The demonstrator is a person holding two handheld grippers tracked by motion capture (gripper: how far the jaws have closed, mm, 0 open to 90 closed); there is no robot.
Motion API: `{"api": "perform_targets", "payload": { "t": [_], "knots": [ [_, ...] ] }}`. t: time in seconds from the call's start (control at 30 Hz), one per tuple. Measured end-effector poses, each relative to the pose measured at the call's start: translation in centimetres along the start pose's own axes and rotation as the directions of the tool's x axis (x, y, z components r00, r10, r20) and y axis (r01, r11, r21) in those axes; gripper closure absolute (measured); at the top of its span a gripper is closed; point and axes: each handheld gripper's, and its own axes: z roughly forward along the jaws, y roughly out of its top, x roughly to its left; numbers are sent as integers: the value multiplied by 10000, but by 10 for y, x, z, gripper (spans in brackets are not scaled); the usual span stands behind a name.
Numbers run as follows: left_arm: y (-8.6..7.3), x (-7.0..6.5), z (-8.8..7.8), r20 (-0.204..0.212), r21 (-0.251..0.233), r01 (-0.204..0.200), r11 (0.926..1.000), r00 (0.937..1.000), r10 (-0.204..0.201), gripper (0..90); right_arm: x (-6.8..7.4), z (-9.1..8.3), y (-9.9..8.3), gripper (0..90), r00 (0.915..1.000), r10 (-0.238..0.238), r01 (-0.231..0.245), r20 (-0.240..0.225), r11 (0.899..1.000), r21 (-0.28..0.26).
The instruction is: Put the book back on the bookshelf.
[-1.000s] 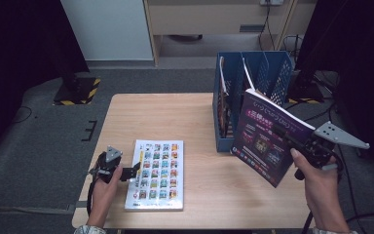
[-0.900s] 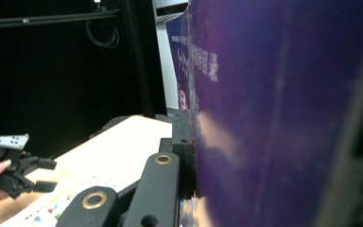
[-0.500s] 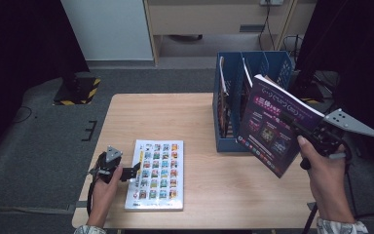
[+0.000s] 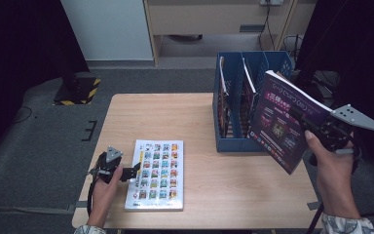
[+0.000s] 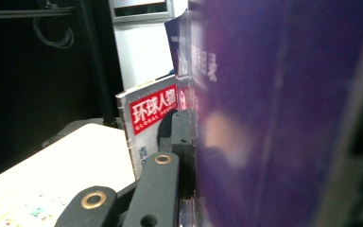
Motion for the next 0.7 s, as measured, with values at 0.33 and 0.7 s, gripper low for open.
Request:
{"api": "perform_targets", "payload": {
  "t": [0.33, 0.7],
  "knots": [
    [0, 0, 0, -39, -10, -29, 10000, 10000, 29, 35, -2, 19, 6, 825, 9946, -251, 243, 1010, 9997, 93],
    [0, -1, 1, -63, 16, -103, 9999, 9999, 103, 35, -6, 48, 8, 826, 9827, -368, 357, 1815, 9993, 93]
  ]
}}
